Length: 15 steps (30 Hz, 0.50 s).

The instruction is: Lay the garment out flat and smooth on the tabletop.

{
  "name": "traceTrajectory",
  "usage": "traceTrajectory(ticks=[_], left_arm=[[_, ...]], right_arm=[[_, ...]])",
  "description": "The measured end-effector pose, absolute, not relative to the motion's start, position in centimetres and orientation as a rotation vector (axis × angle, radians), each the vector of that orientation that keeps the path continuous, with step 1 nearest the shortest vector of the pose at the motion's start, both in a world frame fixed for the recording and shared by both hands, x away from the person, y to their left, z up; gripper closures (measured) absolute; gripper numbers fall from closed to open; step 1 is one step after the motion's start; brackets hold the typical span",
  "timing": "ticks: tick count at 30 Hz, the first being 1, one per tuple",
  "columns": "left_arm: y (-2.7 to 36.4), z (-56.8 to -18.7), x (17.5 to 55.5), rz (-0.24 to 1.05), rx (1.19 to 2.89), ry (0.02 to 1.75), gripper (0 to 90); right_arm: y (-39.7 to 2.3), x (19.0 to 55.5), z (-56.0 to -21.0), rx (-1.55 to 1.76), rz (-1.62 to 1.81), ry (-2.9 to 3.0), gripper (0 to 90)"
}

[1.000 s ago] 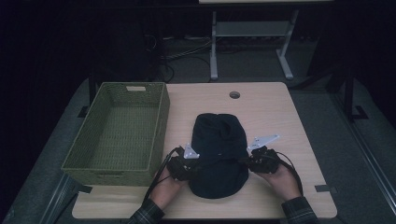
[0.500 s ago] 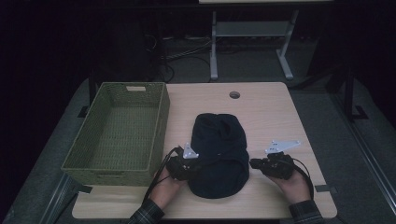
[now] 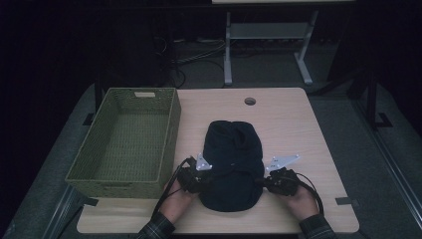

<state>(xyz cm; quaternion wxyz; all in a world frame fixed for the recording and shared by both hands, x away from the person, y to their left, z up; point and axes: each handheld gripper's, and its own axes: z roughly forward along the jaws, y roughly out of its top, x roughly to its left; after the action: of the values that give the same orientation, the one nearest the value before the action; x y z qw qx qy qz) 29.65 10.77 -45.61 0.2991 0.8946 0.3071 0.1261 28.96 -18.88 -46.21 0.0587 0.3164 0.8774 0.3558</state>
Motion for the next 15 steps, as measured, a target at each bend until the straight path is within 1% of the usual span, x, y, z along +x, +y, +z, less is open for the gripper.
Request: traceTrajectory(ticks=[4,7,15], left_arm=[[10.9,-45.6,29.1,0.301,2.370,0.804,68.3],[11.2,-45.6,28.6,0.260,2.358,0.796,68.2],[11.1,-45.6,26.9,0.206,2.359,0.766,66.8]], right_arm=[[-19.1,28.2,-46.2,0.951,1.077,2.663,90.0],[-19.5,27.6,-46.2,0.941,1.084,2.674,90.0],[-20.1,25.6,-46.1,0.923,1.080,2.702,89.9]])
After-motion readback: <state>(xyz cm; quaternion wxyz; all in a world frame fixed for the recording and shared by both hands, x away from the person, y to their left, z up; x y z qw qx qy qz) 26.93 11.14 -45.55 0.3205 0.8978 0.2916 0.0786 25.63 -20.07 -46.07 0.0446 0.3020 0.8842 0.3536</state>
